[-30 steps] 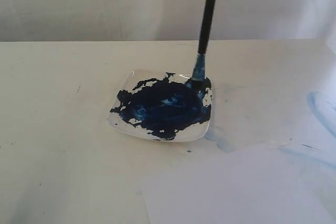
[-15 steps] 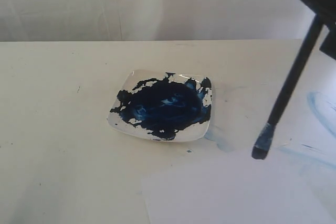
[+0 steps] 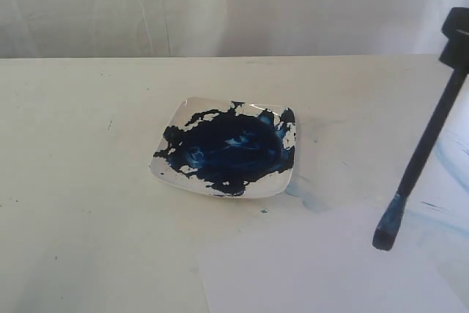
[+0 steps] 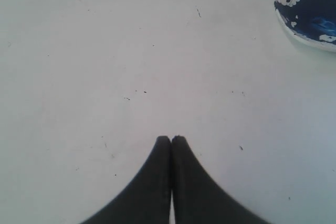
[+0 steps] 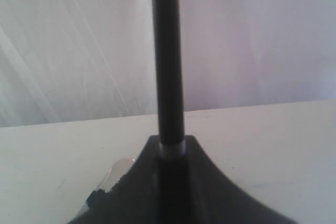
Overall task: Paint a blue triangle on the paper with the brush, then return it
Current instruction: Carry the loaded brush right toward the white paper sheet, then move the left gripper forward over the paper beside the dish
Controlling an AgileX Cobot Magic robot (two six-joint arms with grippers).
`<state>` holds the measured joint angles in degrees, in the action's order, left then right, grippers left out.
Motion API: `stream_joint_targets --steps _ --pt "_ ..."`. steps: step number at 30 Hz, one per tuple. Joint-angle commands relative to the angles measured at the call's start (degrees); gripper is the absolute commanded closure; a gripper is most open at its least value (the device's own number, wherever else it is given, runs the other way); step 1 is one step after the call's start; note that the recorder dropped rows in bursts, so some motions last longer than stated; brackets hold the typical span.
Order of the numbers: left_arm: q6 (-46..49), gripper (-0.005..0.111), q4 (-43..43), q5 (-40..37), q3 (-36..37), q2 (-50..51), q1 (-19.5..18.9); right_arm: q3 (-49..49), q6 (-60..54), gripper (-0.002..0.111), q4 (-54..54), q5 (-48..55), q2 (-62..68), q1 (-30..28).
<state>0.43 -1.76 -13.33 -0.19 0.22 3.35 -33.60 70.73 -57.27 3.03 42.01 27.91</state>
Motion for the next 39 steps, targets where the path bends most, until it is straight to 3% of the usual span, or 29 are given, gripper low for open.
stream_joint_targets --steps 1,6,10,14,18,21,26,29,30,31,32,34,36,39 --pt "0.53 0.107 0.10 -0.07 0.19 -0.22 0.24 -4.27 0.18 0.108 0.38 -7.99 6.38 -3.59" --pt "0.53 0.107 0.10 -0.07 0.19 -0.22 0.24 -8.30 7.80 0.108 -0.89 -25.16 13.78 -11.09" --pt "1.91 0.107 0.10 0.16 0.19 -0.22 0.24 -12.24 26.54 0.108 -19.47 -50.42 22.89 -24.89" --pt "2.65 0.107 0.10 3.93 0.19 -0.22 0.24 -12.60 23.20 0.108 -22.90 -68.10 25.74 -35.49" --pt "2.65 0.107 0.10 5.42 0.19 -0.22 0.24 -11.82 13.65 0.108 -23.68 -73.00 25.74 -36.65" --pt "0.58 0.107 -1.16 13.33 0.19 -0.22 0.24 -9.37 9.65 0.108 -23.52 -73.00 25.74 -36.57" --pt "-8.05 0.107 -1.16 30.42 0.19 -0.22 0.24 -6.96 8.91 0.108 -23.52 -73.00 25.74 -36.52" --pt "-13.69 0.107 -1.16 46.42 0.19 -0.22 0.24 -6.96 9.03 0.108 -23.67 -73.00 25.74 -34.81" --pt "-12.99 0.107 -2.69 47.90 0.19 -0.22 0.24 -6.96 9.03 0.108 -23.67 -73.00 25.74 -34.22" --pt "-12.82 0.107 -3.39 45.43 -0.21 -0.22 0.24 -6.96 9.03 0.108 -23.67 -73.00 25.74 -34.06" --pt "-12.39 0.107 -3.11 34.63 -3.89 2.04 0.24 -6.96 8.66 0.108 -23.54 -73.00 25.74 -33.35" --pt "-12.39 0.107 2.66 22.05 -9.35 8.42 0.24 -6.96 8.68 0.108 -23.54 -73.00 25.74 -32.41" --pt "-12.50 0.107 9.81 15.64 -14.59 17.84 0.24 -6.96 8.23 0.108 -23.54 -73.00 25.74 -31.63" --pt "-11.97 0.107 12.57 7.14 -22.66 30.66 2.56 -6.96 6.32 0.108 -23.54 -73.00 25.74 -30.78"
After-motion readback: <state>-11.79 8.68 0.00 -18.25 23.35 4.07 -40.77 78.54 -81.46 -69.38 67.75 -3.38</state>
